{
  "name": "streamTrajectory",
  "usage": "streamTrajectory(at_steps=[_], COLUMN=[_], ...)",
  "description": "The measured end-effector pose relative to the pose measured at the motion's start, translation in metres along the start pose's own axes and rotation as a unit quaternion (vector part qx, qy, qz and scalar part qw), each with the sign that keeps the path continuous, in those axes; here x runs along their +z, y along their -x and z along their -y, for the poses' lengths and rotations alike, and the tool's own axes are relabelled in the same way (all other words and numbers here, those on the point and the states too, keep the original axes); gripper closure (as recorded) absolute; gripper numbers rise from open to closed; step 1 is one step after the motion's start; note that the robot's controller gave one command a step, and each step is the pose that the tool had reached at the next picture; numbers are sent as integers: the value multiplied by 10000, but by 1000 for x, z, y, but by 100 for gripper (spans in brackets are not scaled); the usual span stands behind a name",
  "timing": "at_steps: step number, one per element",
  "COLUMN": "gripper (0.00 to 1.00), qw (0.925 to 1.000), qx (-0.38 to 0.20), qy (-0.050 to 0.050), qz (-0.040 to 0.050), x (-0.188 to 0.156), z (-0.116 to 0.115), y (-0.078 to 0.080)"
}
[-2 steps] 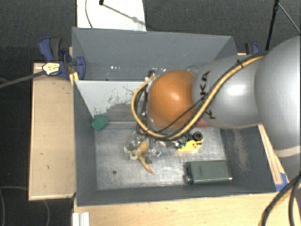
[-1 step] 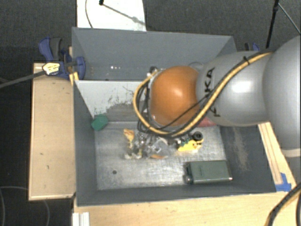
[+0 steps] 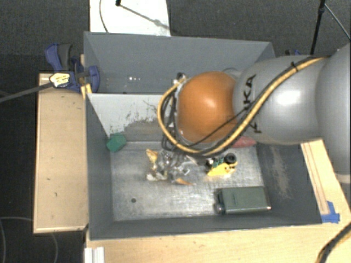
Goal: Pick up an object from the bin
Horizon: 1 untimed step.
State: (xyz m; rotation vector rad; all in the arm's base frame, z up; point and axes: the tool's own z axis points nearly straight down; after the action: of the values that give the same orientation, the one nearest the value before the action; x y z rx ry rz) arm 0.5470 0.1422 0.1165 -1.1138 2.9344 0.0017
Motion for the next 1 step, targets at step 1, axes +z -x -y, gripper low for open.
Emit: streamTrajectory(at_steps=[1], gripper=[100], qw=[10000], qx=[12], qy=[-6], qz=[6], x=[-13], z=[0], y=[1])
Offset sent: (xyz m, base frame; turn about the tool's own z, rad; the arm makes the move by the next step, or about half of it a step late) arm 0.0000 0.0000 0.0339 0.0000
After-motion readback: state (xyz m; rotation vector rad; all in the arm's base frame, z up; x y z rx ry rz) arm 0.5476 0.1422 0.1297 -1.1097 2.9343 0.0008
